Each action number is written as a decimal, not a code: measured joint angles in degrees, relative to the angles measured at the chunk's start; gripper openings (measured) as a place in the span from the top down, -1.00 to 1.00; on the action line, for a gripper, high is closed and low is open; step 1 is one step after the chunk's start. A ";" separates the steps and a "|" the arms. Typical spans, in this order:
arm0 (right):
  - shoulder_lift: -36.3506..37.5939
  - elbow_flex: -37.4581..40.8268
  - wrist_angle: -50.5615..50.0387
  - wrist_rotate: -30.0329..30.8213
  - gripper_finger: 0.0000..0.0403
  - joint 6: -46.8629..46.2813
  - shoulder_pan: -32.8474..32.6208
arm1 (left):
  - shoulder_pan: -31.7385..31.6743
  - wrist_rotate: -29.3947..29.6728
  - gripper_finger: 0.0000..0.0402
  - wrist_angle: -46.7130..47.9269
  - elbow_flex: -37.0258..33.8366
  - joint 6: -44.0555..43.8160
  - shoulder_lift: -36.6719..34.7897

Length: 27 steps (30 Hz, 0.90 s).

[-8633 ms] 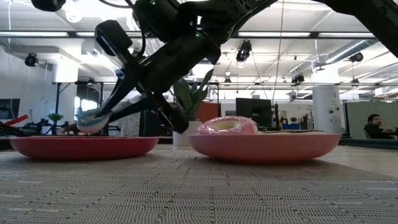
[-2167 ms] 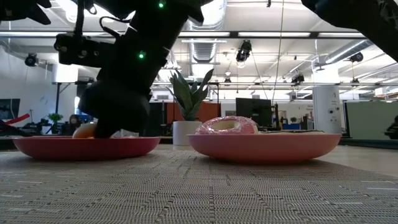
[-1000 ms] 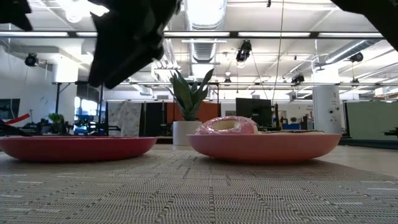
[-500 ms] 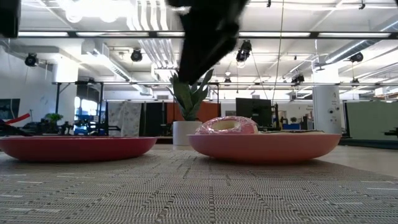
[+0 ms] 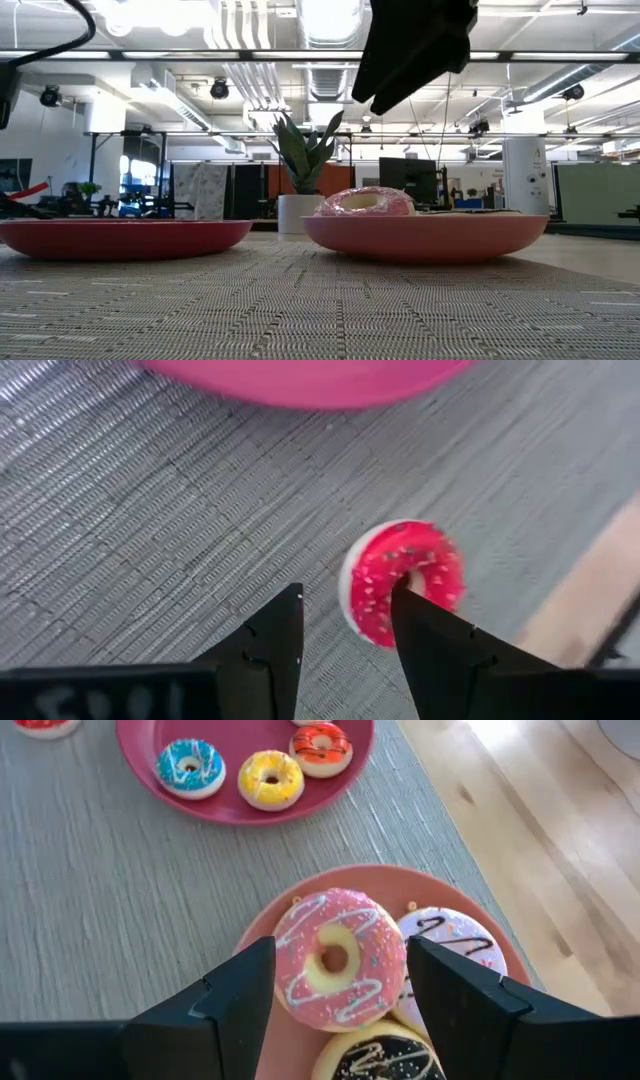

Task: Pick & Place donuts
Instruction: Put the small red donut on the dark pink plate

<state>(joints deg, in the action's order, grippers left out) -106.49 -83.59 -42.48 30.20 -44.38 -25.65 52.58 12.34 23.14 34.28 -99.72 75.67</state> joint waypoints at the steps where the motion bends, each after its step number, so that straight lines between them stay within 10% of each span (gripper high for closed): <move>1: -0.08 0.00 0.05 0.02 -0.09 -0.45 0.00 | 0.00 -0.32 0.37 -0.05 0.32 0.04 1.01; 27: -0.37 0.37 -0.17 1.46 -0.09 -0.46 0.04 | -1.35 2.73 0.37 0.34 5.82 2.21 7.10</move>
<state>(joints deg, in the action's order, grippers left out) -106.87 -83.22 -42.65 31.66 -44.84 -25.61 51.23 15.07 23.48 40.10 -97.51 82.77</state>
